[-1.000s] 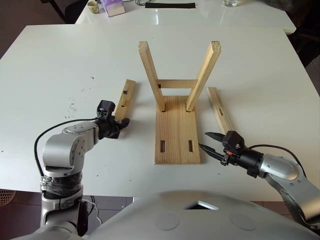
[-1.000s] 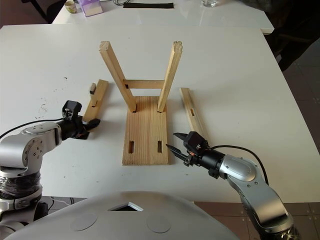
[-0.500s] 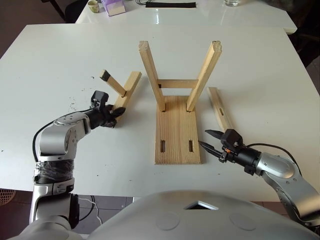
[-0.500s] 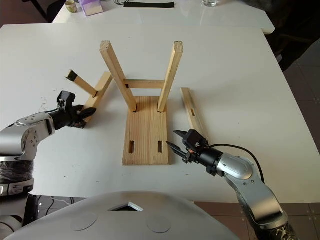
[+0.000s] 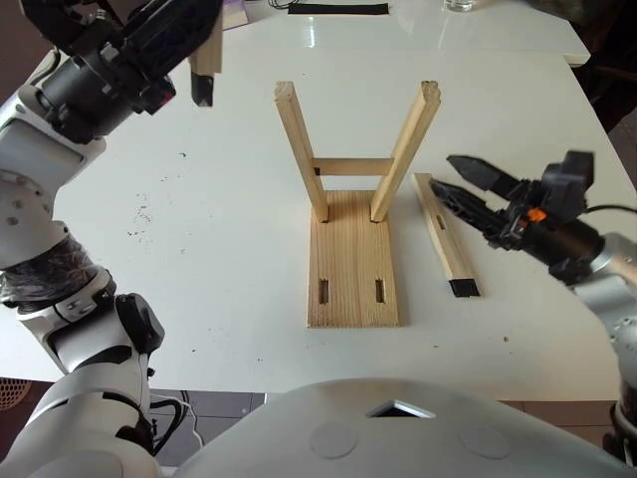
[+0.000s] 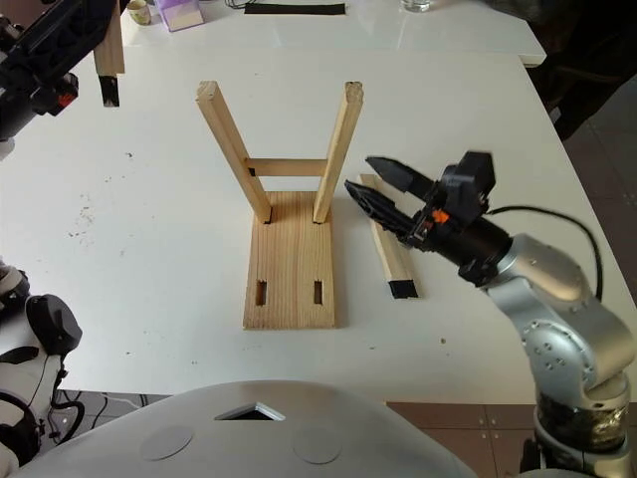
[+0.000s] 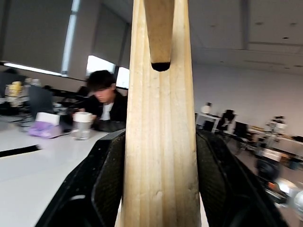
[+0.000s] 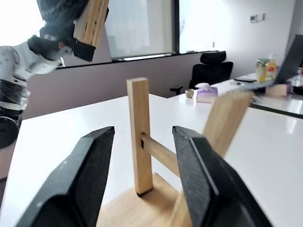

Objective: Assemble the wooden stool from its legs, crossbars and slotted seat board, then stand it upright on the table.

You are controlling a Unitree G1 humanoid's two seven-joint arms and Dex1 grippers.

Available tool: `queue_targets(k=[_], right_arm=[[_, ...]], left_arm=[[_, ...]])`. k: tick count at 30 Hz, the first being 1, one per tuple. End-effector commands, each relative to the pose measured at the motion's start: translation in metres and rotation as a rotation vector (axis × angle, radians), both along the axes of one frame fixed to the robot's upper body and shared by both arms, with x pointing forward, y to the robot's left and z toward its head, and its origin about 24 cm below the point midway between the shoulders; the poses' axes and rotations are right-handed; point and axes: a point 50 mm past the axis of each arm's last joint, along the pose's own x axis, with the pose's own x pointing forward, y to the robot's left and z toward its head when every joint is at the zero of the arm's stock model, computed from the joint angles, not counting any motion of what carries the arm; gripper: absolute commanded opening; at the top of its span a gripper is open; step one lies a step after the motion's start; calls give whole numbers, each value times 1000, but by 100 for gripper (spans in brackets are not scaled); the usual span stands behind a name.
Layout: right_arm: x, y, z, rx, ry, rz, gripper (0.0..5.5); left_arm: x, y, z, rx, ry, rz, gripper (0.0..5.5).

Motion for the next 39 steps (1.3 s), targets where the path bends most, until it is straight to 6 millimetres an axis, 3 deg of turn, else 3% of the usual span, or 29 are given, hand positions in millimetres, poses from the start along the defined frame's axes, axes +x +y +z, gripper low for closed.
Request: queue_targets(k=[1,4,11,25,32,39], right_arm=[[1,2,50,89,-25,256,279],[6,6,63,84,-3,343,326],[5,21,76,-7,21,547,330],[6,25,78,-61,41,584,330],[6,27,57,-172,81,567,232],[7,27,60,-154,54,565,136]], left_arm=[[-48,-36,3,119,-79,-348,204],[-55,-46,-2,137,-84,-419,204],[-48,-63,-21,196,-67,-443,204],[-49,-65,-50,302,-61,-451,204],[-46,-68,-44,279,-91,-427,204],[-48,-69,-51,298,-67,-432,204]])
